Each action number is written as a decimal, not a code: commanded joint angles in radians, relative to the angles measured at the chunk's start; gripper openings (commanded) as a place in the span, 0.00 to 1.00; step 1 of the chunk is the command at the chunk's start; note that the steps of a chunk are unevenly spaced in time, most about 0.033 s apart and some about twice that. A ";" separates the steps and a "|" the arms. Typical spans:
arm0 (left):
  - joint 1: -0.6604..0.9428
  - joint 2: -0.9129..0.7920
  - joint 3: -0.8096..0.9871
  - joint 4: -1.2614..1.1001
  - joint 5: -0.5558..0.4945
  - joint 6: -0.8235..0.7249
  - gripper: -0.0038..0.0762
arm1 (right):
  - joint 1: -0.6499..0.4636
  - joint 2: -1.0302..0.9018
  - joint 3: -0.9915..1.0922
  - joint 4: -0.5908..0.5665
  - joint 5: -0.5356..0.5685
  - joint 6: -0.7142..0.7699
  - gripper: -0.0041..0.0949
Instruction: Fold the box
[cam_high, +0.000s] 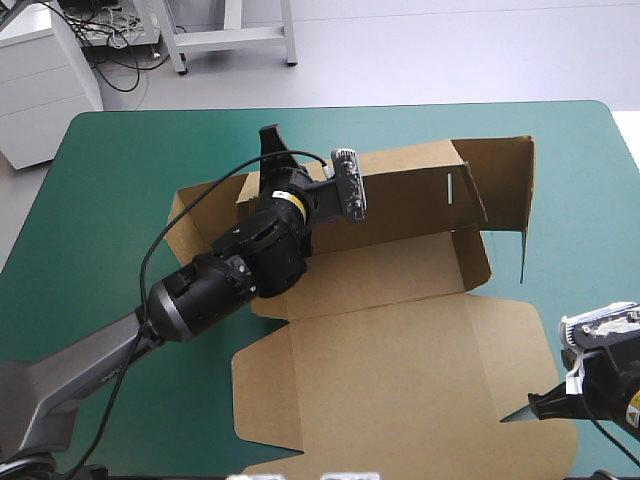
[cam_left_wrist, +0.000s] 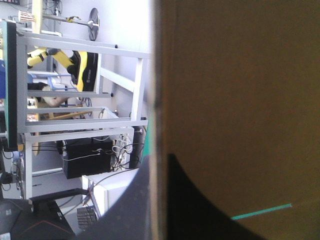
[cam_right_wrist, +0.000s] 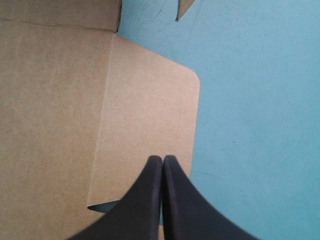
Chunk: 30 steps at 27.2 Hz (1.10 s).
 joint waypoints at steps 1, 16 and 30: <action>-0.035 -0.091 0.095 0.188 -0.110 -0.115 0.01 | -0.004 0.008 -0.026 -0.025 -0.049 0.000 0.02; -0.109 -0.146 0.508 0.619 -0.083 -0.645 0.01 | -0.004 0.010 -0.026 -0.025 -0.075 0.003 0.02; -0.109 -0.146 0.535 0.553 -0.060 -0.687 0.01 | -0.004 0.010 -0.153 -0.039 -0.121 -0.001 0.19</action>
